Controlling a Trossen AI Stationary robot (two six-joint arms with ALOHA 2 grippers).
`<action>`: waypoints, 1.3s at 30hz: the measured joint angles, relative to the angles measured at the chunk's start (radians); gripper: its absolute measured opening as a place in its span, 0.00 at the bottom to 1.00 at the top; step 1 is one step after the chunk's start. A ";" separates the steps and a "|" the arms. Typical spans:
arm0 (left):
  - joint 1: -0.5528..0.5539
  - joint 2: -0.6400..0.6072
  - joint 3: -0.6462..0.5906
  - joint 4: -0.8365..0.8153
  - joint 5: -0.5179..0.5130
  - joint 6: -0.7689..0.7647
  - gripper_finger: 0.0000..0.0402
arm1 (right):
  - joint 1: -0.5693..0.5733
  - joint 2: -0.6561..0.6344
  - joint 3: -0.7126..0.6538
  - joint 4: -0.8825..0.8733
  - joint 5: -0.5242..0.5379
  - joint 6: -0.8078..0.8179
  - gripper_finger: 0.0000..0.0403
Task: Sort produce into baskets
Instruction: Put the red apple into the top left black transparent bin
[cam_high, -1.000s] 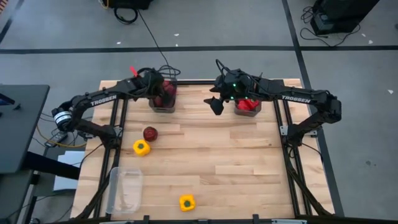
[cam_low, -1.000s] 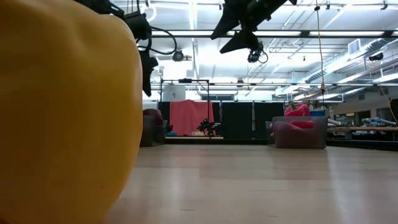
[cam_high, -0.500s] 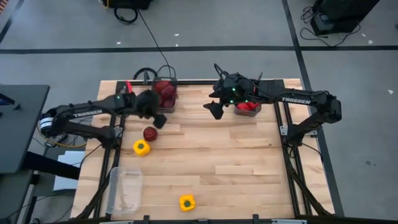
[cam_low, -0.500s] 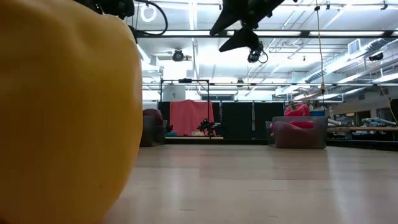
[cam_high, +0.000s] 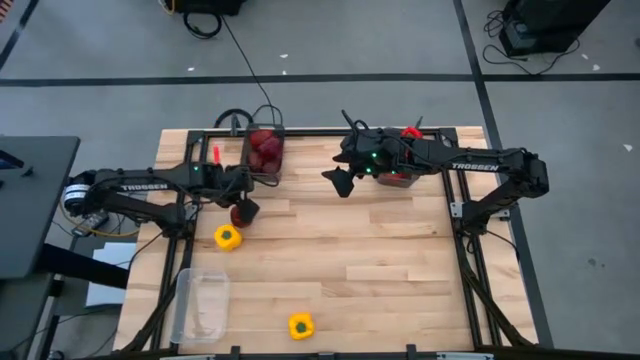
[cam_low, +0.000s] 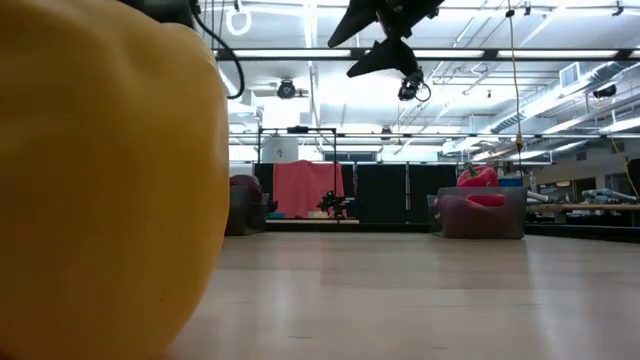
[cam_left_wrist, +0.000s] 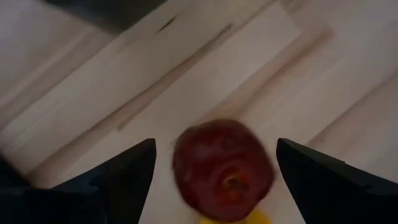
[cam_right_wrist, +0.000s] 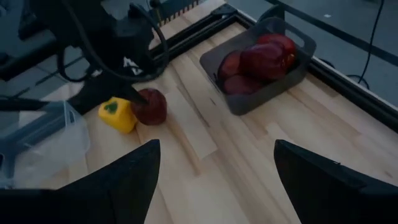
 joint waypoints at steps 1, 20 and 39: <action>0.001 0.000 0.000 -0.014 -0.002 -0.005 0.84 | 0.000 0.000 0.000 0.004 0.001 0.007 0.80; -0.007 0.003 -0.149 0.135 0.111 -0.050 0.83 | 0.008 0.000 0.000 0.001 -0.002 0.033 0.80; 0.066 0.015 -0.081 0.176 0.076 0.016 0.55 | 0.004 0.000 0.000 0.001 -0.006 0.033 0.80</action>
